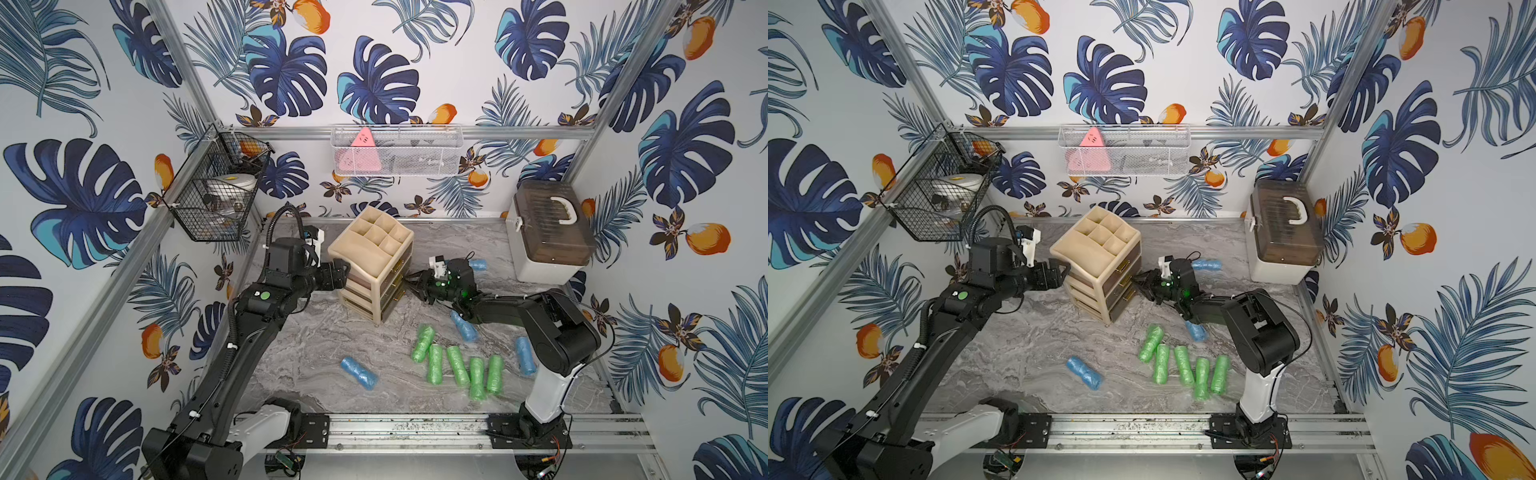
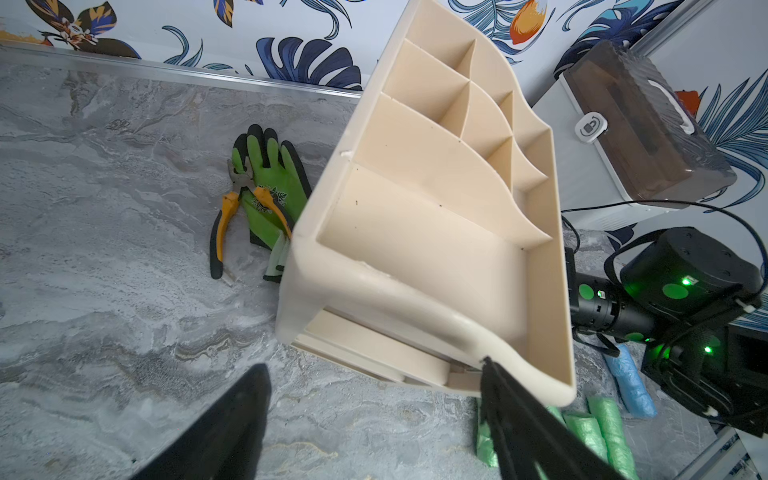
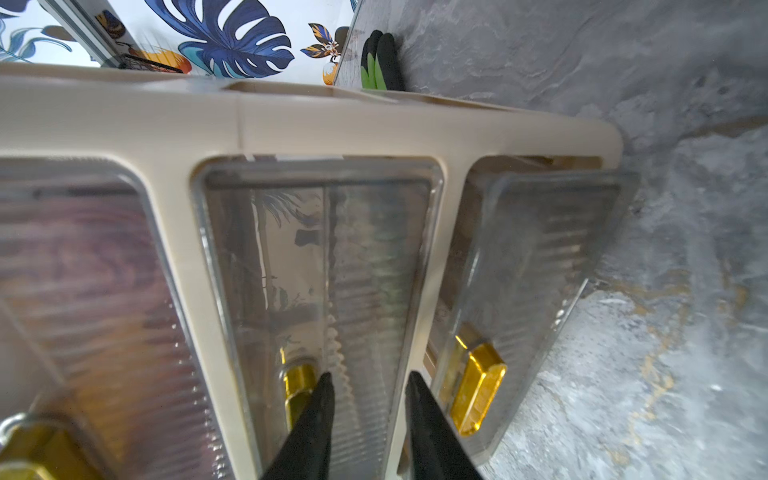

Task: Sort the rolls of trash bags by color and place them into the drawer
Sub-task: Open the drawer in the storage box.

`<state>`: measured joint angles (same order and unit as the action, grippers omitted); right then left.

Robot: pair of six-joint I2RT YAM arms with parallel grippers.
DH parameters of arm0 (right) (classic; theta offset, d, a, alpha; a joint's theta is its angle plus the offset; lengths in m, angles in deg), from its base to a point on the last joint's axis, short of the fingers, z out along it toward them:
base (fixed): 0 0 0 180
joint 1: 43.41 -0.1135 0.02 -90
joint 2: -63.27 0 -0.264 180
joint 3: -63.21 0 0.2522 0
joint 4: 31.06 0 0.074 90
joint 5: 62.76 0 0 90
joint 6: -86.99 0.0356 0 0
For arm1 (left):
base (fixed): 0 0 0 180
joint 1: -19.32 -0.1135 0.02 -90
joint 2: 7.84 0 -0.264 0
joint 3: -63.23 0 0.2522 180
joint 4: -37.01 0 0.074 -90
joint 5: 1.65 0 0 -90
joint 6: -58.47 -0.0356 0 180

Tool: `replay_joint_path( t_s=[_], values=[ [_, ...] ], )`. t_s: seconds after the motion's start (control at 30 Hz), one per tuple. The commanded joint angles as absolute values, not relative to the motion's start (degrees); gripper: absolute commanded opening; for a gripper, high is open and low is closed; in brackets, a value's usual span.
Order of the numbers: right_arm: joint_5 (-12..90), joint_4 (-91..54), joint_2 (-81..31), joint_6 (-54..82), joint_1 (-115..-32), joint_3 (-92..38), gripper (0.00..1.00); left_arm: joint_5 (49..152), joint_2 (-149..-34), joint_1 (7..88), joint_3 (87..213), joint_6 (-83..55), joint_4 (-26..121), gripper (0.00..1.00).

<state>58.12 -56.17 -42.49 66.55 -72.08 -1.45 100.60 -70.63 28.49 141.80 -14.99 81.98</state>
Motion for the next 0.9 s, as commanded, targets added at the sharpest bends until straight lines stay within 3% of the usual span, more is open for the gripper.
replay_joint_path(
  t_s=[0.0, 0.37, 0.87],
  values=[
    [58.12, -59.69, -41.82, 67.56, -72.36, -1.13, 0.31, 101.02, -70.51, 28.46, 142.47, -15.11, 81.63, 0.83],
    [54.96, -56.13, -36.92, 65.99, -73.81, 1.71, 0.37, 101.17, -70.51, 28.46, 142.33, -14.92, 81.54, 0.83],
    [55.42, -64.75, -42.20, 70.05, -75.12, 0.21, 0.27, 101.62, -70.76, 28.46, 142.73, -15.04, 82.15, 0.83]
  ],
)
